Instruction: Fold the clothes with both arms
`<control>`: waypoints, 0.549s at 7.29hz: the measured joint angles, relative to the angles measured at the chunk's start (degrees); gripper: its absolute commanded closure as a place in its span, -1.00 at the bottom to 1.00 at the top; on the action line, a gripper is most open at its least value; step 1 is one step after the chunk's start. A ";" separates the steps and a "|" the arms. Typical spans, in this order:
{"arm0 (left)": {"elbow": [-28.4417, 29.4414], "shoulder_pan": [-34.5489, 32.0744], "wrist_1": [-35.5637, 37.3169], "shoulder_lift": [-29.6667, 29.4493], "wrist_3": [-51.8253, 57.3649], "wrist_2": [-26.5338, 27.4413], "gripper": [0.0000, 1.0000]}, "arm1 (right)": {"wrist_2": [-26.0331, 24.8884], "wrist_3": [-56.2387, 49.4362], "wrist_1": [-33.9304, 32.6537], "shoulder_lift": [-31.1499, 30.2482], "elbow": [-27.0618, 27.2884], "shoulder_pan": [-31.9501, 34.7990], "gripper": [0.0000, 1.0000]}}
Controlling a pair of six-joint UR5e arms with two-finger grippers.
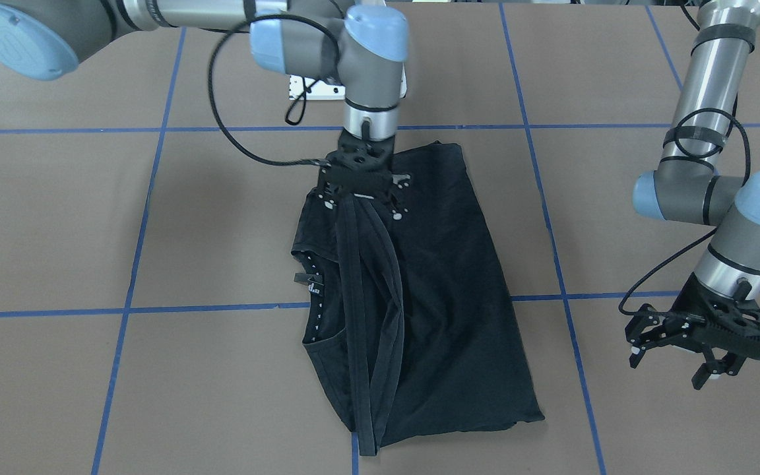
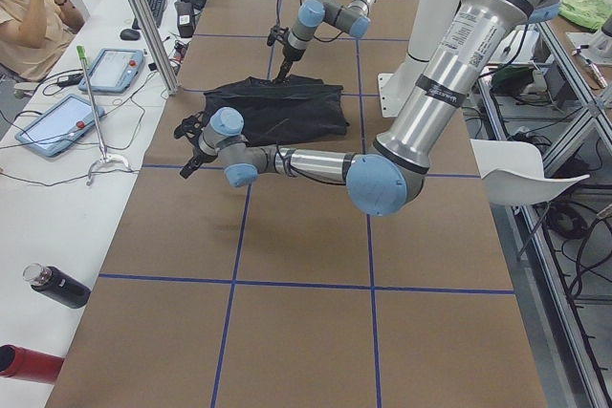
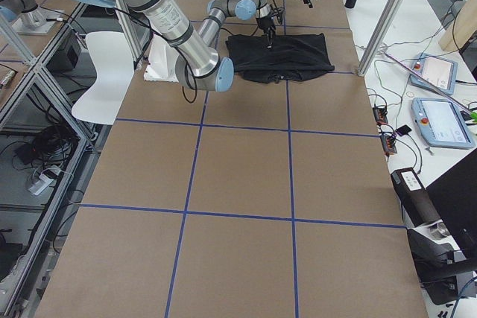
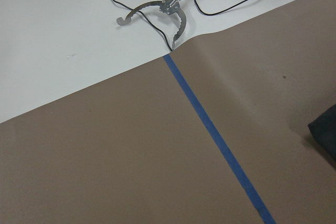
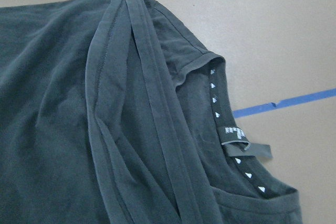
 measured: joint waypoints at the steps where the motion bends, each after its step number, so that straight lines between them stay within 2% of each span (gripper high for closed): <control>1: -0.04 -0.01 -0.71 0.29 -0.04 0.00 -1.00 | 0.30 -2.25 0.11 2.83 -5.00 0.18 -0.57; 2: -0.06 0.01 -1.31 0.62 -0.05 0.00 -1.00 | 0.60 -4.20 0.19 4.56 -8.42 0.20 -0.32; 3: -0.10 0.03 -1.59 0.82 -0.06 0.00 -1.00 | 0.93 -5.55 0.29 5.82 -11.26 0.13 -0.24; 4: -0.11 0.04 -1.68 0.88 -0.06 0.00 -1.00 | 1.13 -6.09 0.43 6.64 -13.43 0.03 -0.24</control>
